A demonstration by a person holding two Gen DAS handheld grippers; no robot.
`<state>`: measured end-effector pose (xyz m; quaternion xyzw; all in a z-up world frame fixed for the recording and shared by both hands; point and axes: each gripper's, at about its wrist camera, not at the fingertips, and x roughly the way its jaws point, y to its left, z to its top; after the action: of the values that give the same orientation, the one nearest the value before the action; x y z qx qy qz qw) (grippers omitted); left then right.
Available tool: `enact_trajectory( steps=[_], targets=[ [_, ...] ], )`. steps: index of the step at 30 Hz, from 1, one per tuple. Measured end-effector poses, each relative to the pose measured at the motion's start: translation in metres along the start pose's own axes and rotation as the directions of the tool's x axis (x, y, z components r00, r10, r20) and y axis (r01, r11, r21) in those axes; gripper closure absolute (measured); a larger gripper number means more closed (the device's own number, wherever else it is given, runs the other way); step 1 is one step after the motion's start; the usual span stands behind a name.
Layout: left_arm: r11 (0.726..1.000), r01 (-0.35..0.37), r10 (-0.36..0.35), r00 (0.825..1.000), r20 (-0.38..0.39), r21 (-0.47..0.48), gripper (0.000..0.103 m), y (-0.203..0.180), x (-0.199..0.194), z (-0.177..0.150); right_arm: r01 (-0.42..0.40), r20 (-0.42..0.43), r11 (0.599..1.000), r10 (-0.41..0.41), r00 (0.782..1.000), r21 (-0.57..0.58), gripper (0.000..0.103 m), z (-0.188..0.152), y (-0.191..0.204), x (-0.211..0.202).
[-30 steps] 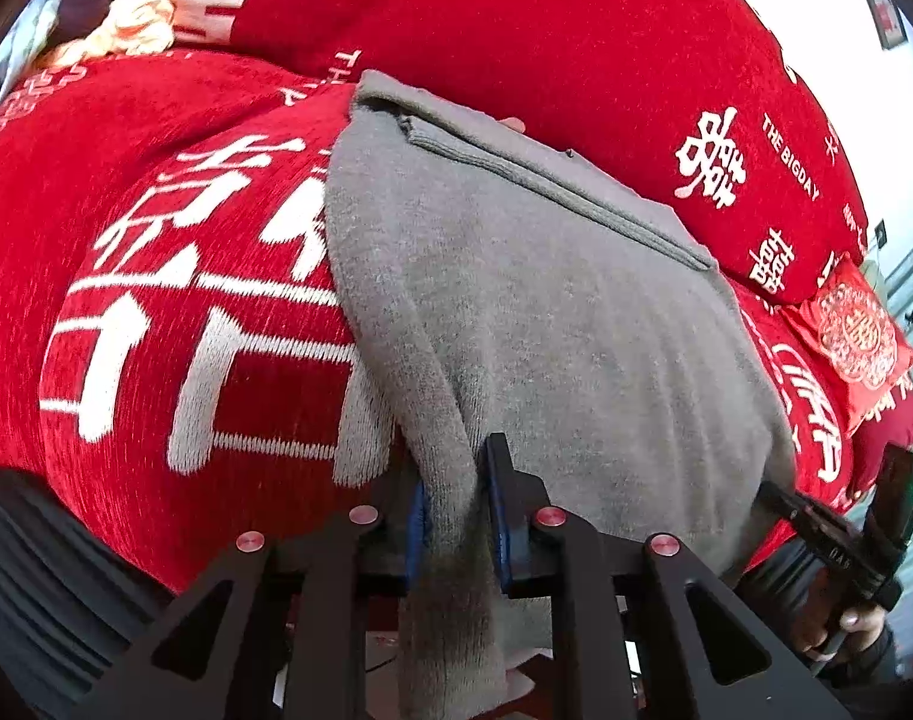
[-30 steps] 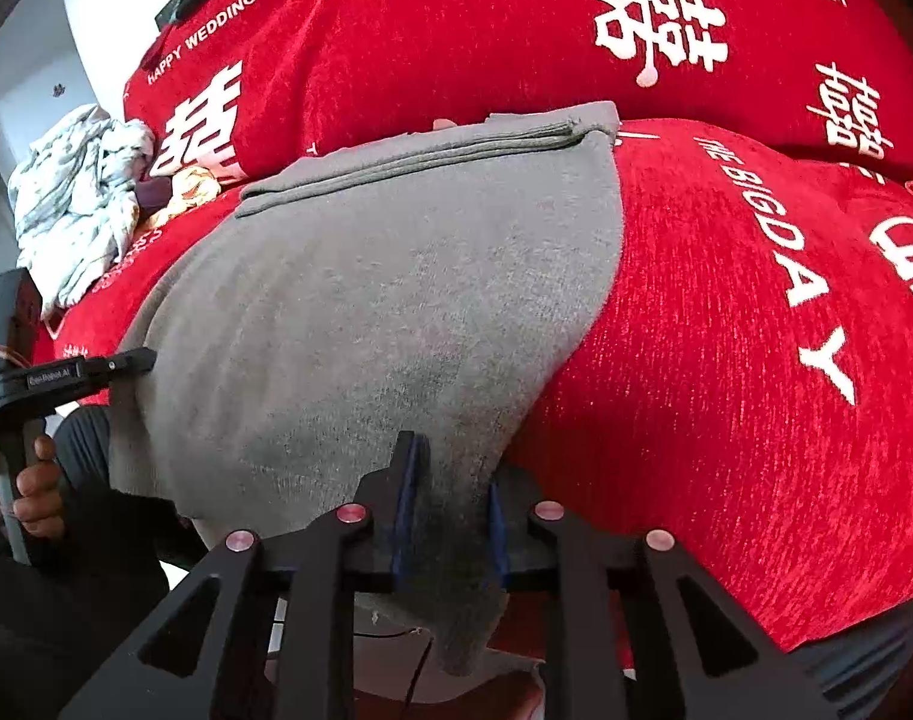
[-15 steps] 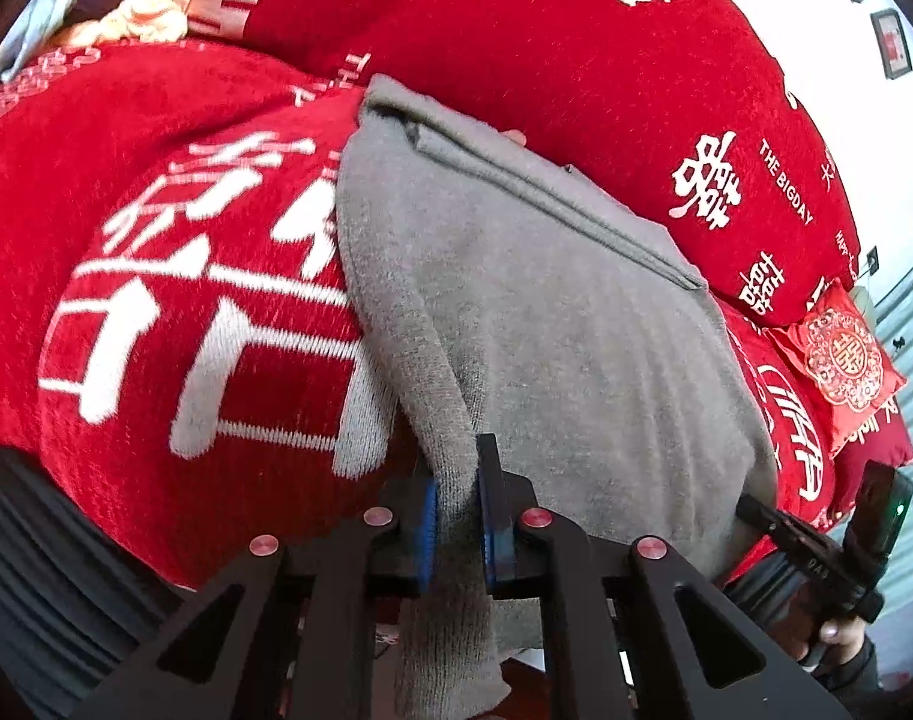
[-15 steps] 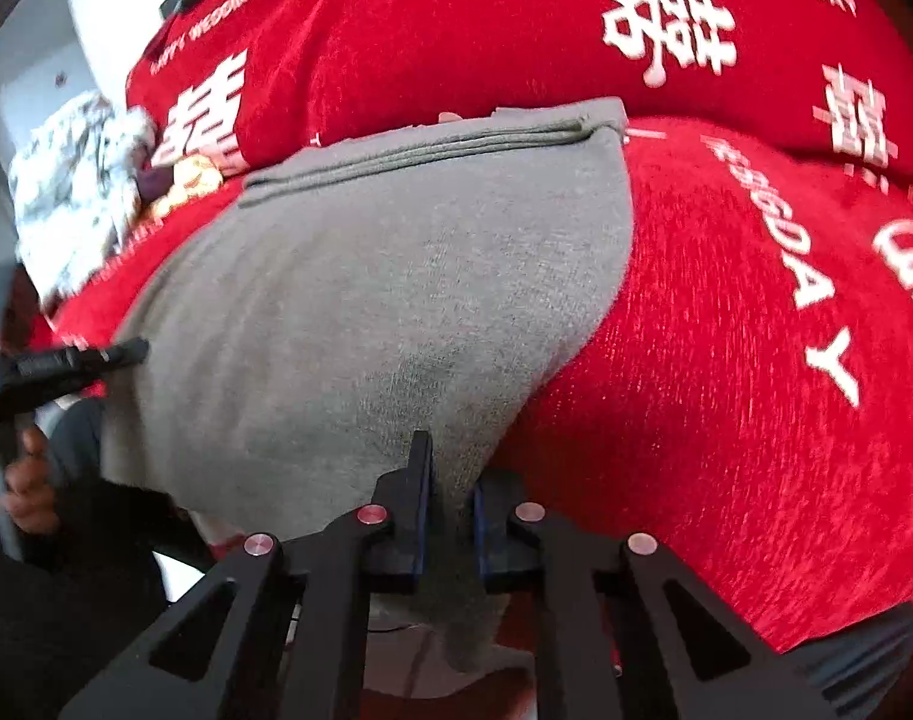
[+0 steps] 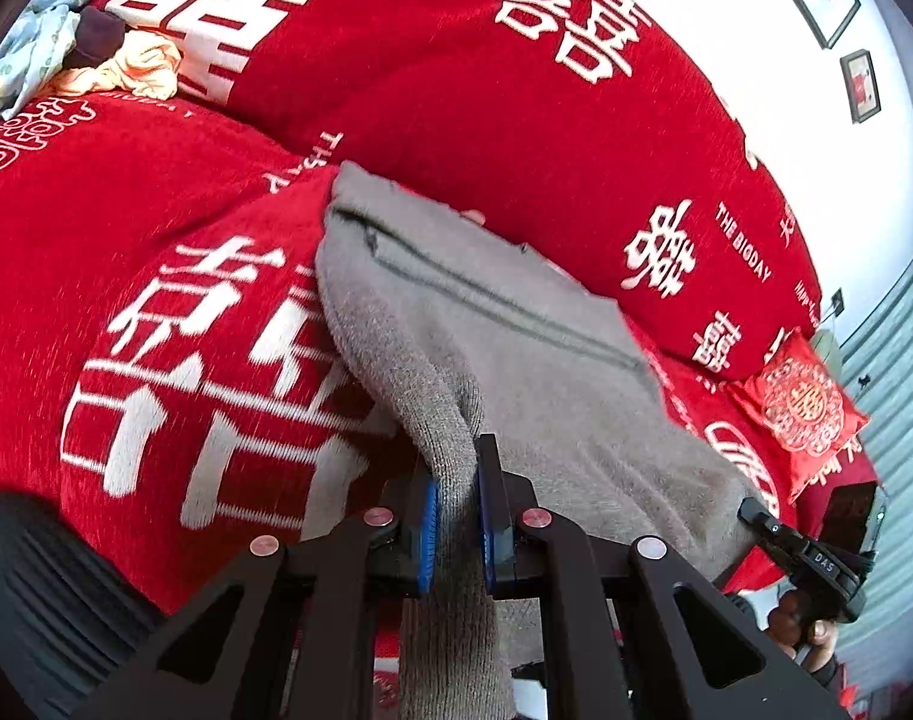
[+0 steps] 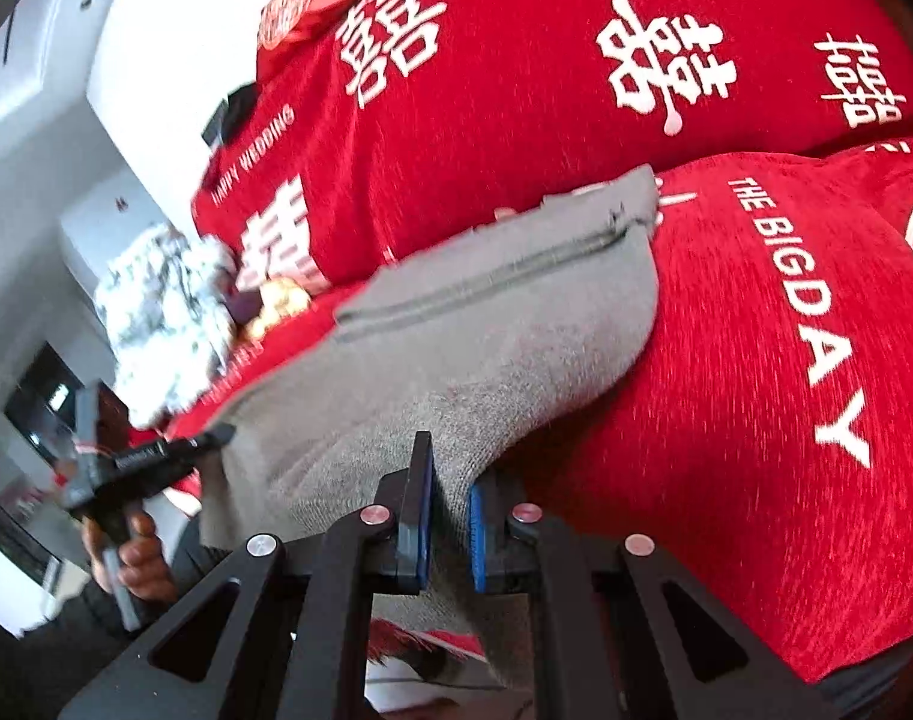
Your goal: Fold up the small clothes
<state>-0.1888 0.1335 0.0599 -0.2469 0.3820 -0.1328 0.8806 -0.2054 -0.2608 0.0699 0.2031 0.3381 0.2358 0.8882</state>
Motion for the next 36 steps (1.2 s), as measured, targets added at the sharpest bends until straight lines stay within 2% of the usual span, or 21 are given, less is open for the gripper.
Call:
enact_trajectory(
  steps=[4, 8, 13, 18, 22, 25, 33, 34, 35, 36],
  targets=[
    [1.000, -0.019, 0.019, 1.000, -0.002, 0.017, 0.091, 0.002, 0.006, 0.002, 0.014, 0.029, 0.999, -0.015, 0.999, 0.033, 0.093, 0.006, -0.006, 0.002],
    [0.998, -0.022, 0.020, 0.999, -0.049, -0.051, 0.091, 0.021, 0.018, 0.006, 0.054, -0.017, 0.997, -0.053, 0.998, 0.053, 0.093, 0.003, -0.013, 0.019],
    [0.999, -0.011, 0.009, 1.000, 0.028, 0.047, 0.091, -0.007, 0.010, 0.043, 0.045, 0.021, 0.999, -0.044, 0.999, -0.025, 0.093, 0.032, 0.006, 0.015],
    [0.995, -0.034, 0.032, 0.999, 0.024, 0.089, 0.091, -0.023, 0.036, 0.088, 0.065, 0.051, 0.998, -0.063, 0.997, -0.021, 0.093, 0.075, 0.003, 0.025],
    [0.997, -0.048, 0.049, 0.999, -0.020, 0.053, 0.091, -0.021, 0.076, 0.121, 0.098, 0.030, 0.995, -0.098, 0.995, 0.009, 0.093, 0.105, -0.007, 0.051],
    [0.997, -0.064, 0.066, 0.995, -0.069, 0.030, 0.091, -0.014, 0.108, 0.134, 0.134, 0.003, 0.990, -0.134, 0.991, 0.043, 0.093, 0.123, -0.020, 0.076],
    [0.993, -0.114, 0.116, 0.976, -0.183, 0.019, 0.090, 0.012, 0.163, 0.129, 0.242, -0.096, 0.969, -0.236, 0.967, 0.051, 0.093, 0.135, -0.049, 0.132],
    [0.994, -0.108, 0.108, 0.974, -0.199, 0.010, 0.089, 0.015, 0.166, 0.128, 0.252, -0.107, 0.966, -0.246, 0.963, 0.050, 0.092, 0.135, -0.052, 0.137],
    [0.994, -0.106, 0.104, 0.973, -0.207, -0.001, 0.082, 0.018, 0.167, 0.127, 0.261, -0.116, 0.964, -0.254, 0.960, 0.050, 0.090, 0.135, -0.054, 0.140],
    [0.995, -0.099, 0.095, 0.972, -0.213, -0.009, 0.059, 0.019, 0.167, 0.127, 0.263, -0.125, 0.963, -0.255, 0.959, 0.055, 0.088, 0.134, -0.056, 0.142]
  ],
)
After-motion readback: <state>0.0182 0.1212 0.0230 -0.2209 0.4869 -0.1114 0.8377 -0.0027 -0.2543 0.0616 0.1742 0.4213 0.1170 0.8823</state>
